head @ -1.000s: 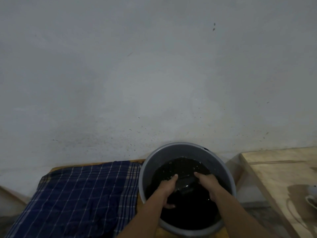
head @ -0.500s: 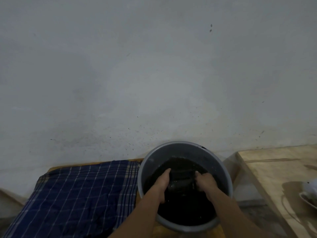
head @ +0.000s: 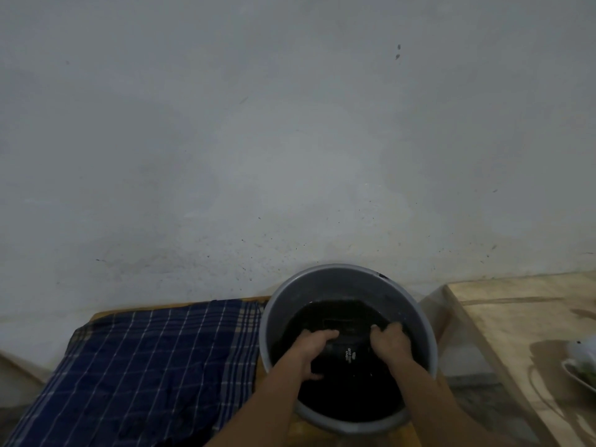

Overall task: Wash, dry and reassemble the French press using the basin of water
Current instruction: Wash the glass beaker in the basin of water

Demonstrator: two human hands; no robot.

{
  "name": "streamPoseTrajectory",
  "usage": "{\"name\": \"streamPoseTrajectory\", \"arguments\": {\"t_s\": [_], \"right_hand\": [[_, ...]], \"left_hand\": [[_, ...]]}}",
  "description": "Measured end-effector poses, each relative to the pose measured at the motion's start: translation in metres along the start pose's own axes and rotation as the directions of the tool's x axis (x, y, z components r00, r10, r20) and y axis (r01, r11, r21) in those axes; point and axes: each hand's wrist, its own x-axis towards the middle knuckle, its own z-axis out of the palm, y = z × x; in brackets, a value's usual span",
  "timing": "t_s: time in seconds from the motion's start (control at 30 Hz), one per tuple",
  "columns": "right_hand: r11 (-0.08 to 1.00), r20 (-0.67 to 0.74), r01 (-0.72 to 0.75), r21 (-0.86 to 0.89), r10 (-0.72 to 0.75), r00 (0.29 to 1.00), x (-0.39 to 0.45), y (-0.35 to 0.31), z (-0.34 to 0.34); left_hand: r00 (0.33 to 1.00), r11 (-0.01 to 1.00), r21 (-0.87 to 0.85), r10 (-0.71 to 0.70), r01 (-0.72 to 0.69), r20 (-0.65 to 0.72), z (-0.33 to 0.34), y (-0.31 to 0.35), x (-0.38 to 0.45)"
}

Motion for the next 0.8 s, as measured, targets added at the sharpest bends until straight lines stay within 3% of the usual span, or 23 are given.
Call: {"name": "streamPoseTrajectory", "arguments": {"t_s": [0.07,0.2,0.4,0.57,0.7,0.8], "right_hand": [[1.000,0.012,-0.010,-0.016,0.010,1.000,-0.002,-0.001,0.000],[0.997,0.178,-0.078,-0.009,0.078,0.981,-0.009,-0.006,0.002],[0.945,0.348,-0.239,0.225,0.151,0.925,-0.023,-0.005,-0.002],[0.885,0.393,-0.247,0.394,0.080,0.916,-0.038,-0.004,0.006],[0.800,0.390,-0.236,0.552,0.002,0.921,-0.053,-0.011,0.014],[0.755,0.337,-0.189,0.627,-0.044,0.941,-0.067,-0.021,0.016]], "left_hand": [[0.999,1.000,-0.001,-0.032,0.032,-0.030,-0.001,-0.001,0.001],[0.997,0.995,0.095,-0.035,0.041,-0.067,-0.002,-0.003,0.002],[0.988,0.989,0.081,0.133,-0.126,-0.084,-0.002,-0.004,0.002],[0.935,0.935,0.168,0.334,-0.313,-0.120,-0.012,0.003,-0.006],[0.843,0.798,0.397,0.529,-0.454,-0.100,-0.024,0.024,-0.029],[0.755,0.632,0.579,0.654,-0.515,-0.042,-0.029,0.046,-0.054]]}}
